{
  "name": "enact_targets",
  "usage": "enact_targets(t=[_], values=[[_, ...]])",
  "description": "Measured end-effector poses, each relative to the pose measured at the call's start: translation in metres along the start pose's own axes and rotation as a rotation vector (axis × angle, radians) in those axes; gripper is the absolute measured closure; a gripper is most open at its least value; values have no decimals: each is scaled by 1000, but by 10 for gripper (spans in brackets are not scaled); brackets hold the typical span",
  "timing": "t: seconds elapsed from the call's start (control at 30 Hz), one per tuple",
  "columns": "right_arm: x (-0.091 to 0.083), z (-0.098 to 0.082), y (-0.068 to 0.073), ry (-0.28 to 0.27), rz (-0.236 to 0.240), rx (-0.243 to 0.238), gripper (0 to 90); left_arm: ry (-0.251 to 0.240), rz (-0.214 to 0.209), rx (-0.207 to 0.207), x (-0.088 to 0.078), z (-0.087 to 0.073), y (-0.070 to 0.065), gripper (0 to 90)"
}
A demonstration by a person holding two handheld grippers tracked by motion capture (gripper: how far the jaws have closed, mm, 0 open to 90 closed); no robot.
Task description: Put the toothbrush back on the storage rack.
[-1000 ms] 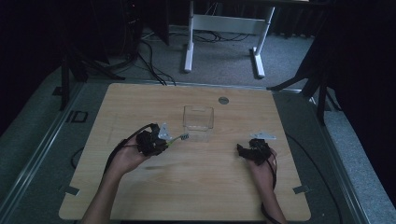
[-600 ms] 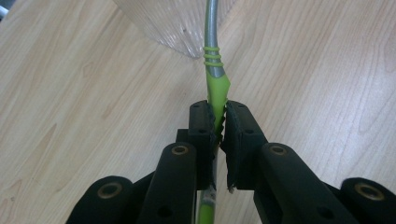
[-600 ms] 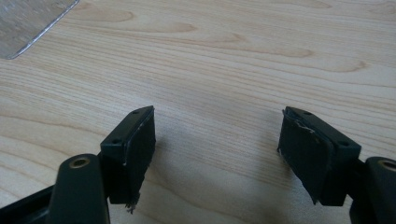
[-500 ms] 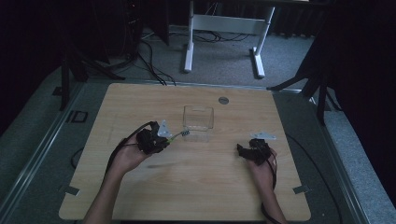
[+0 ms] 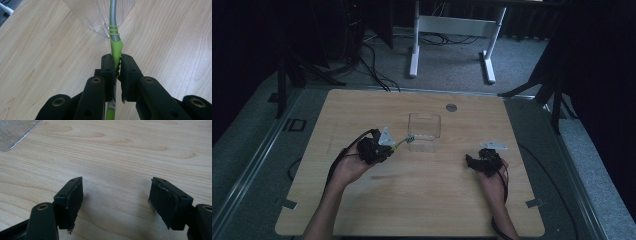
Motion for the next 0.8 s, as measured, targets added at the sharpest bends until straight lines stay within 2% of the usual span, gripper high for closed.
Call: enact_targets(t=[0.8], values=[[0,0,0,0,0,0,272,-55,19,-37,-3,3,3,816]])
Point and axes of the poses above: each handheld gripper's, and its own axes: x roughly forward along the jaws, z roughly out of its top, y roughly to its left, the point moved 2 cm from there along x, roughly forward along the jaws, and after that the axes turned 7 degrees about x, right-handed, at the moved point
